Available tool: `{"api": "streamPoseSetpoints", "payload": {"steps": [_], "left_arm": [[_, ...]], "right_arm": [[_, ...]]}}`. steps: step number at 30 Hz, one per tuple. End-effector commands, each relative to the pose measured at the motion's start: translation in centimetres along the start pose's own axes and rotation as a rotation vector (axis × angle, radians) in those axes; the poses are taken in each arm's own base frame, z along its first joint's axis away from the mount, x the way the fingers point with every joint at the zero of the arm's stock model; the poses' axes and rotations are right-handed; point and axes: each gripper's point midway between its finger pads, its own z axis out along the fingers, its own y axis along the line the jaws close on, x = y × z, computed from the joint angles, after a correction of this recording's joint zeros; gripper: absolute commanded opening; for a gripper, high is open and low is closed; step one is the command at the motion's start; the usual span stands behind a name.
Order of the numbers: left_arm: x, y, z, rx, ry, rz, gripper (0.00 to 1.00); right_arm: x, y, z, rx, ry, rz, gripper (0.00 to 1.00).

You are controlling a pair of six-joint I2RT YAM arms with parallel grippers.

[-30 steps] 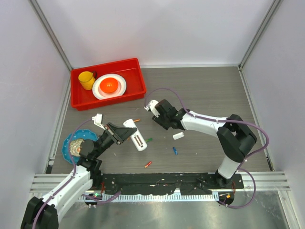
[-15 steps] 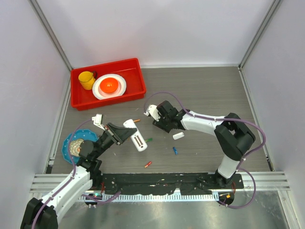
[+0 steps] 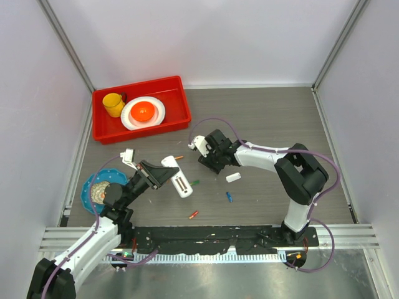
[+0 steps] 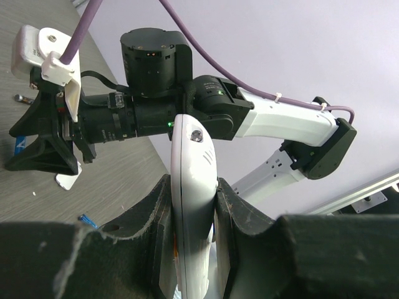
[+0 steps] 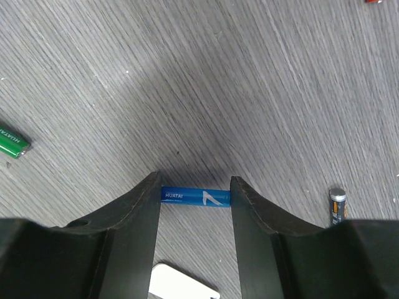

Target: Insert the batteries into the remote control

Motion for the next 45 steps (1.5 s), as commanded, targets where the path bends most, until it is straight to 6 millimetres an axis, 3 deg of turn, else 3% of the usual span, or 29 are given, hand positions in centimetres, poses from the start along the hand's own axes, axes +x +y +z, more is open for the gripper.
{"api": "streamPoseSetpoints", "payload": {"steps": [1,6,10,17,19,24,25,27,28,29,30,33,35,37,39,45], "left_arm": [[1.2,2.1,-1.1,-0.03,0.002,-0.003,0.0],[1.2,2.2,-1.1,-0.034,0.004,-0.003,0.0],[1.2,2.2,-1.1,-0.034,0.004,-0.001,0.0],[1.3,2.2,-1.1,-0.034,0.005,-0.003,0.0],[1.2,2.2,-1.1,-0.033,0.003,-0.002,0.0],[1.3,2.4,-1.1,-0.041,0.003,0.001,0.01],[1.3,2.5,-1.2,-0.041,0.001,0.002,0.0],[1.3,2.7,-1.2,-0.048,-0.001,-0.001,0.0],[1.2,2.9,-1.2,-0.054,-0.005,-0.003,0.0],[1.2,2.9,-1.2,-0.055,-0.008,-0.003,0.0],[1.2,2.9,-1.2,-0.057,-0.006,-0.005,0.0],[1.1,2.9,-1.2,-0.063,-0.01,-0.005,0.01],[1.1,3.1,-1.2,-0.072,-0.013,-0.008,0.0],[1.1,3.4,-1.2,-0.082,-0.015,-0.011,0.01],[1.1,3.7,-1.2,-0.095,-0.018,-0.016,0.0],[1.2,4.2,-1.3,-0.11,-0.021,-0.025,0.0]], "right_arm": [[0.6,0.3,0.4,-0.02,0.03,0.019,0.44],[0.5,0.1,0.4,-0.008,0.027,0.021,0.51],[0.3,0.0,0.3,-0.005,0.024,0.021,0.66],[-0.6,-0.7,-0.2,0.029,0.001,0.037,0.73],[-2.0,-2.3,-1.1,0.106,-0.048,0.086,0.75],[-8.0,-7.2,-7.3,0.363,-0.316,0.326,0.77],[-9.2,-8.4,-8.6,0.418,-0.406,0.48,0.85],[-8.8,-11.3,-10.7,0.537,-0.502,0.766,0.9],[-8.2,-11.4,-10.4,0.494,-0.489,0.872,0.9],[-8.8,-11.1,-9.9,0.344,-0.507,0.969,0.9],[-8.5,-11.1,-9.6,0.327,-0.499,1.006,0.9],[-7.4,-10.1,-9.4,0.349,-0.478,1.153,0.89],[-6.1,-9.5,-9.5,0.425,-0.475,1.294,0.82],[-4.2,-8.7,-9.3,0.549,-0.43,1.346,0.72],[-4.0,-7.6,-8.8,0.574,-0.434,1.421,0.68],[-3.3,-5.0,-5.7,0.623,-0.279,1.384,0.66]]}}
